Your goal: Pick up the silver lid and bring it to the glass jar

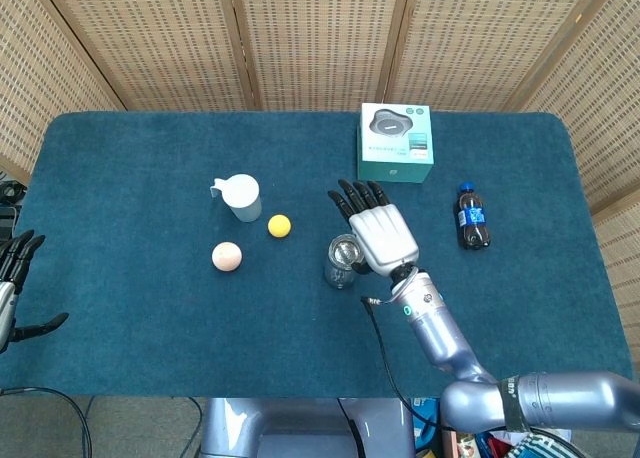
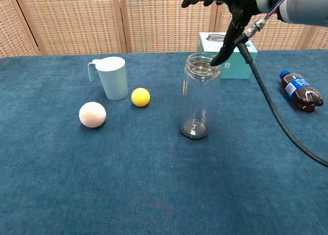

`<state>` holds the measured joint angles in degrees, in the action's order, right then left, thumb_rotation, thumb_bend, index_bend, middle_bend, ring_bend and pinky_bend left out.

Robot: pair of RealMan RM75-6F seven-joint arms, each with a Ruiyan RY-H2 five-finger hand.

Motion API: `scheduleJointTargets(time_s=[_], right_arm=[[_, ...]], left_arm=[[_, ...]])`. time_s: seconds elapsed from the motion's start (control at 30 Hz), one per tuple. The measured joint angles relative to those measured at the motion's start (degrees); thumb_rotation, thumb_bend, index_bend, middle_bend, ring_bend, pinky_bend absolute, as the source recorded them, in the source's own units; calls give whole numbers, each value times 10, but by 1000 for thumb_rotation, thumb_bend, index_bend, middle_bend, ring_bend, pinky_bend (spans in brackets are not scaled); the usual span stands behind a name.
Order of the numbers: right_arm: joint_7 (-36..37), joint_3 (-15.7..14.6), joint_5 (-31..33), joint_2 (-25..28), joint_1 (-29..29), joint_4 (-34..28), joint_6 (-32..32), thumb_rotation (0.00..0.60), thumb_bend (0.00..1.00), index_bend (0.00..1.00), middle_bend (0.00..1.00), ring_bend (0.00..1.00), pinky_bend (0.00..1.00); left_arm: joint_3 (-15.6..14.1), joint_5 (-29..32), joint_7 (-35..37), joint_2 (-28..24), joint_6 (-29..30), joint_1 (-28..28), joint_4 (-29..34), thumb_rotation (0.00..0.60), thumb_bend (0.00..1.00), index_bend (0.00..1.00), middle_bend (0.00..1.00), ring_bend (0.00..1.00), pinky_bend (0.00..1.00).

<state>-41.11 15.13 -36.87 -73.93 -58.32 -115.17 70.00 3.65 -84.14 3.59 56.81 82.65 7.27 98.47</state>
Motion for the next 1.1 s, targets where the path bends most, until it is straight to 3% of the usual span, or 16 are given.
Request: scheduleJointTargets(time_s=[0.17, 0.27, 0.37, 0.57, 0.73, 0.83, 1.1], right_arm=[[9, -1, -29, 31, 15, -32, 10, 600, 154, 60, 0, 0, 0], [24, -11, -76, 61, 38, -56, 19, 600, 106, 60, 0, 0, 0], [52, -29, -143, 90, 72, -69, 31, 600, 13, 60, 0, 0, 0], [155, -83, -314, 133, 164, -60, 79, 600, 0, 4, 0, 0, 0], [258, -153, -444, 149, 282, 31, 155, 600, 0, 0, 0, 0, 0], [292, -185, -474, 150, 337, 99, 195, 600, 0, 0, 0, 0, 0], [364, -211, -502, 112, 436, 208, 268, 600, 0, 0, 0, 0, 0]], left_arm=[[0, 2, 0, 0, -4, 2, -1, 600, 116, 0, 0, 0, 0], [-1, -1, 2, 0, -3, 1, -1, 600, 116, 0, 0, 0, 0], [-2, -4, 3, 0, 0, 0, -1, 600, 116, 0, 0, 0, 0], [-4, -12, 1, 0, 6, -2, 0, 600, 116, 0, 0, 0, 0], [-8, -18, -6, 3, 14, -6, -1, 600, 116, 0, 0, 0, 0], [-7, -18, -6, 4, 17, -8, -2, 600, 116, 0, 0, 0, 0], [-10, -24, -16, 8, 21, -10, 0, 600, 116, 0, 0, 0, 0]])
